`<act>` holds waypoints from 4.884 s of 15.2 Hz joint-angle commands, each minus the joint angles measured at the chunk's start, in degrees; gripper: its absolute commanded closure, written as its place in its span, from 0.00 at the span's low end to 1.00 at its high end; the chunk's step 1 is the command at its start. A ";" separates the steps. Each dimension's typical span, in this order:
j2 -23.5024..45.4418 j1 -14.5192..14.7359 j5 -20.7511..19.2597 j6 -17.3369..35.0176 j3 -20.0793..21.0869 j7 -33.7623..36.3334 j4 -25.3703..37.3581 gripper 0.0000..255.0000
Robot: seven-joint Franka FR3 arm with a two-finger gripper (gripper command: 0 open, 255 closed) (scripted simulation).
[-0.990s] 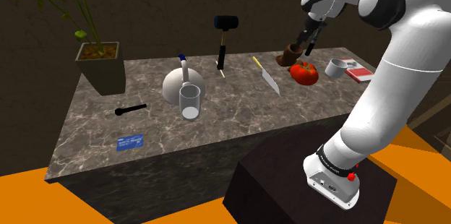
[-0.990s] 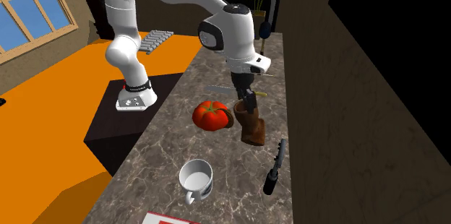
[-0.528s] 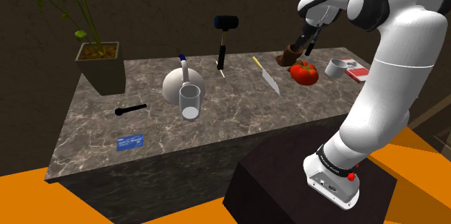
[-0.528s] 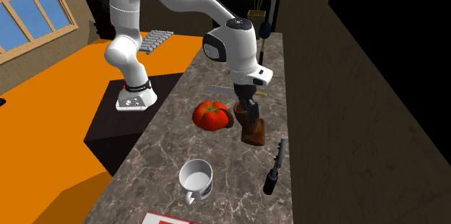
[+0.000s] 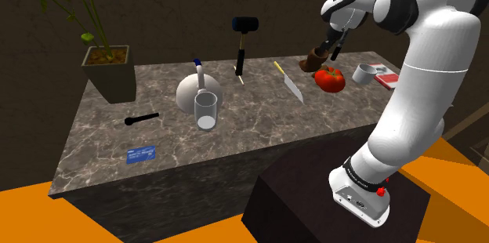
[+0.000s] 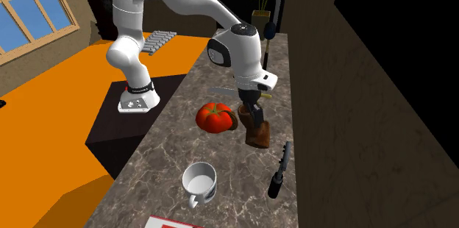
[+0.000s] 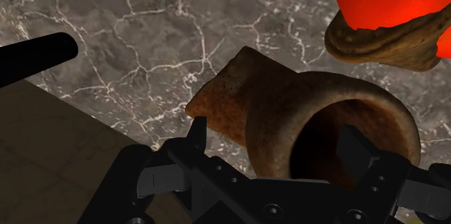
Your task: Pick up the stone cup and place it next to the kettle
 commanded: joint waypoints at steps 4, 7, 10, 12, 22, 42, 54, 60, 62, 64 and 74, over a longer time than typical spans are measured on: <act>0.00 0.00 0.00 0.00 0.00 0.00 0.00 1.00; 0.00 0.00 0.00 0.00 0.00 0.00 0.00 1.00; 0.00 0.00 0.00 -0.01 0.00 0.00 0.00 1.00; -0.40 0.14 -0.38 -0.59 -0.19 0.27 0.28 1.00; -3.84 1.16 -3.73 -6.88 -1.67 2.68 3.90 1.00; -7.11 1.40 -7.19 -20.95 -3.00 5.53 15.56 1.00; -6.11 0.07 -6.83 -30.58 -3.32 5.96 26.05 1.00; -7.63 1.04 -8.00 -33.68 -3.32 7.43 28.06 1.00; -12.88 4.67 -11.82 -31.80 -2.88 10.83 22.24 1.00; -17.88 7.41 -15.53 -30.42 -1.73 14.56 17.12 1.00; -37.13 12.84 -27.25 -28.70 9.13 32.77 -1.48 1.00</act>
